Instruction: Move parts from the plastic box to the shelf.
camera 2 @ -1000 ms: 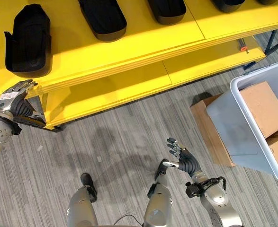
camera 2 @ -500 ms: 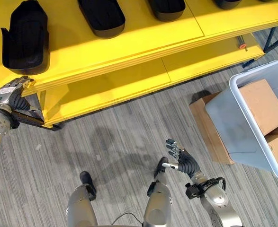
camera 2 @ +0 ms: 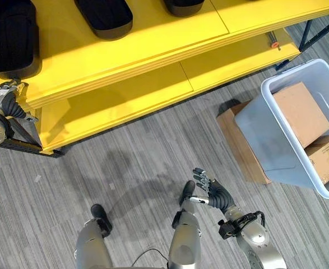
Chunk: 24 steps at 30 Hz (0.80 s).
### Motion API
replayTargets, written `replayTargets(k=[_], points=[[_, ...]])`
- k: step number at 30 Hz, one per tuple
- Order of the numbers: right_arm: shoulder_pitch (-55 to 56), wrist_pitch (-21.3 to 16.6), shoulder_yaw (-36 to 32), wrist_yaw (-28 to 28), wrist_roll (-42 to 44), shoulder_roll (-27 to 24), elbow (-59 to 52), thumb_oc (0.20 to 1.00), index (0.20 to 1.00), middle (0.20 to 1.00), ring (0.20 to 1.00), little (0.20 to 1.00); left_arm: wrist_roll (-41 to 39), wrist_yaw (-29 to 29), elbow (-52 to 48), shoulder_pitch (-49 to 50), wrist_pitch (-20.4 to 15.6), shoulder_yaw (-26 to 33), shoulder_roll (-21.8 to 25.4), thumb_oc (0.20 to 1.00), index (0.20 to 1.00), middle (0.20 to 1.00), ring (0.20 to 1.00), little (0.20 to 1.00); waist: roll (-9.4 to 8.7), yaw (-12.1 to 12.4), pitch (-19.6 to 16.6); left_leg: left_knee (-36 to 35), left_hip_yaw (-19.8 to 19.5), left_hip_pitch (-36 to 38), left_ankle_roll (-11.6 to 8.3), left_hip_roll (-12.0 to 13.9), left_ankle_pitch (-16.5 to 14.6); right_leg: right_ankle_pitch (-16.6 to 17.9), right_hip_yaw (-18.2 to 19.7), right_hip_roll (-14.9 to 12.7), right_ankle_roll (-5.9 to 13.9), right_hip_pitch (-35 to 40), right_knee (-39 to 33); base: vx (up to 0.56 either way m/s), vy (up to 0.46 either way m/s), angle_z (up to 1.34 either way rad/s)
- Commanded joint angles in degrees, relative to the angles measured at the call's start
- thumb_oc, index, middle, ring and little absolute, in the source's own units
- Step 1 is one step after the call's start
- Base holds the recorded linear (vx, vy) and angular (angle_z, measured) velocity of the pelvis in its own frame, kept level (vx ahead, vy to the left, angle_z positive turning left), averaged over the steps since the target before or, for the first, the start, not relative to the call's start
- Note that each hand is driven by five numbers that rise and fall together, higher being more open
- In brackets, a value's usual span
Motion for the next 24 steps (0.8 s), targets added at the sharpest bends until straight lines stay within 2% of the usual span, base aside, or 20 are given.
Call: replayTargets(k=[1,24], points=[[1.5,-1.7,-2.4,0.9,2.5,-3.2,-3.8,1.0,1.0,1.0,1.0,1.0,-2.3,0.1,4.4,-3.1,0.7,1.8,-0.7,1.0,1.0,1.0,1.0,1.0,0.61,1.3,-0.9,-7.6,3.1,3.5,1.08,-1.6,6.2,-1.3,2.7,-2.8,5.41,6.5,7.9,0.0,0.0,0.0],[1.3,-1.0,-1.5,1.7,3.8,-3.2,-3.3,1.0,1.0,1.0,1.0,1.0,-3.4,-2.8,3.9,-10.5,0.3,-5.0,-2.4,1.0,1.0,1.0,1.0,1.0,1.28,0.8,-1.7,-6.8,3.4,3.7,0.92,-1.3,6.0,-2.5,3.5,-2.9,5.38,6.1,8.8,0.0,-0.001,-0.02]])
